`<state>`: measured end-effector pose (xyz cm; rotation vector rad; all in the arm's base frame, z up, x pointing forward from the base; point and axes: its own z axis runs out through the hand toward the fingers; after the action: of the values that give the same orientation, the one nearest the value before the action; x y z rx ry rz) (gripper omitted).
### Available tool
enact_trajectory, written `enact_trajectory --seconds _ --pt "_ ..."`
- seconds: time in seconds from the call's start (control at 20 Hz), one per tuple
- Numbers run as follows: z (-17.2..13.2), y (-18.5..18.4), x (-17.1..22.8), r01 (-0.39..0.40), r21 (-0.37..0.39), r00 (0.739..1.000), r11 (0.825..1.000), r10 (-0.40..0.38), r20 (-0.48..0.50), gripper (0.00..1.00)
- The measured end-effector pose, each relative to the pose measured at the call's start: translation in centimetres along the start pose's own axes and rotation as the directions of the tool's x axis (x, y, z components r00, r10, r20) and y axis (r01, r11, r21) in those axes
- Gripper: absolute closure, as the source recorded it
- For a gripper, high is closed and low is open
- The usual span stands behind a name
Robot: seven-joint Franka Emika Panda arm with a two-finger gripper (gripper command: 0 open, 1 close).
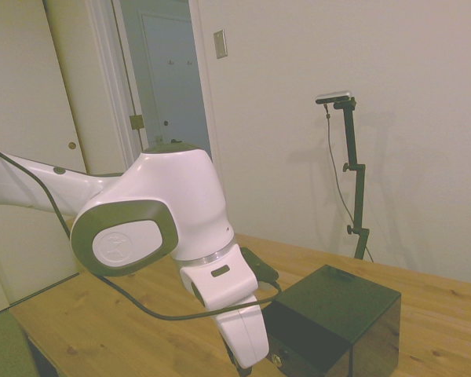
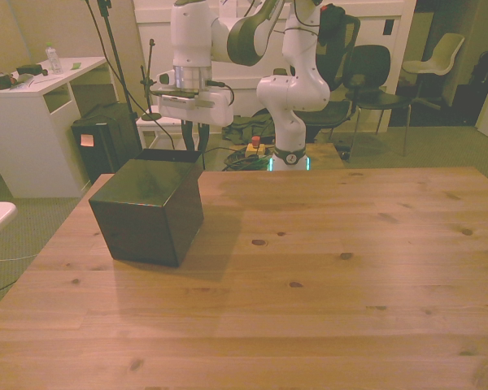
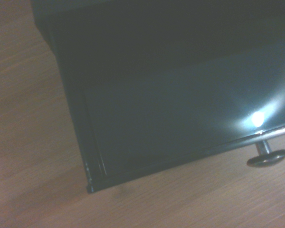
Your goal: Close the top drawer
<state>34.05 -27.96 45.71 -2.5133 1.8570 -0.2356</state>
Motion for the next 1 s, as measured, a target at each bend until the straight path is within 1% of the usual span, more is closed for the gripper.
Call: enact_trajectory --seconds 0.45,0.65,1.0 --pt "-0.6 -0.1 0.5 -0.006 0.008 1.000 1.000 0.006 -0.011 1.00" --pt "-0.9 -0.3 1.8 -0.021 0.015 1.000 1.000 0.021 -0.021 1.00" --pt "-0.5 -1.4 4.4 -0.049 0.020 0.998 0.999 0.050 -0.028 1.00"
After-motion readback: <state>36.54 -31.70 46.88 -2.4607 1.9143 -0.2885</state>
